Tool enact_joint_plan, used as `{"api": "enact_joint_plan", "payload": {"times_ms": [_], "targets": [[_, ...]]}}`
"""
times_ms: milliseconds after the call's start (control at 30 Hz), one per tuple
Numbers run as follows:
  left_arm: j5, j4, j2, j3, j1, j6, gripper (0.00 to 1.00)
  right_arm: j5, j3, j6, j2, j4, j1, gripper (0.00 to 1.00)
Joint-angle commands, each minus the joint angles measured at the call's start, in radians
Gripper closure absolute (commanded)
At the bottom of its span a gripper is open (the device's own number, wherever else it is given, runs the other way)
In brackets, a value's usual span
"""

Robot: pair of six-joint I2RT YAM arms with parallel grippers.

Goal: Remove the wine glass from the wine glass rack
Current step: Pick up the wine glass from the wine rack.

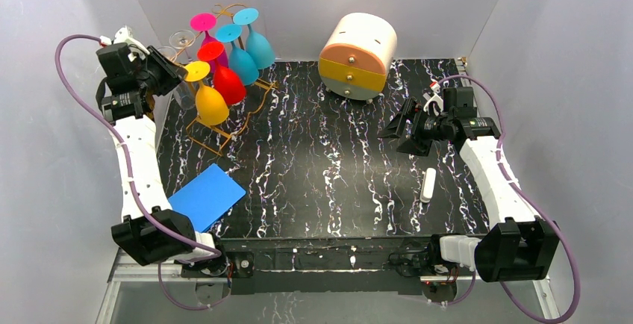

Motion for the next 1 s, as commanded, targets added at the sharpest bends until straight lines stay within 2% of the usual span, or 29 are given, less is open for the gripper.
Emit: {"api": "enact_joint_plan", "payload": {"times_ms": [0, 500, 767, 967], "targets": [[0.018, 0.009, -0.046, -0.03, 0.003, -0.044, 0.8, -0.003, 0.041, 0.022, 0.002, -0.015, -0.004, 0.01], [0.077, 0.221, -0.101, -0.211, 0.005, -0.303, 0.81, 0.007, 0.041, 0.04, 0.003, -0.017, -0.004, 0.01], [0.046, 0.236, -0.123, -0.247, 0.005, -0.354, 0.89, 0.005, 0.041, 0.045, 0.014, -0.022, -0.004, 0.01], [0.031, 0.225, -0.132, -0.246, 0.005, -0.363, 1.0, 0.005, 0.044, 0.047, 0.014, -0.023, -0.004, 0.01]]}}
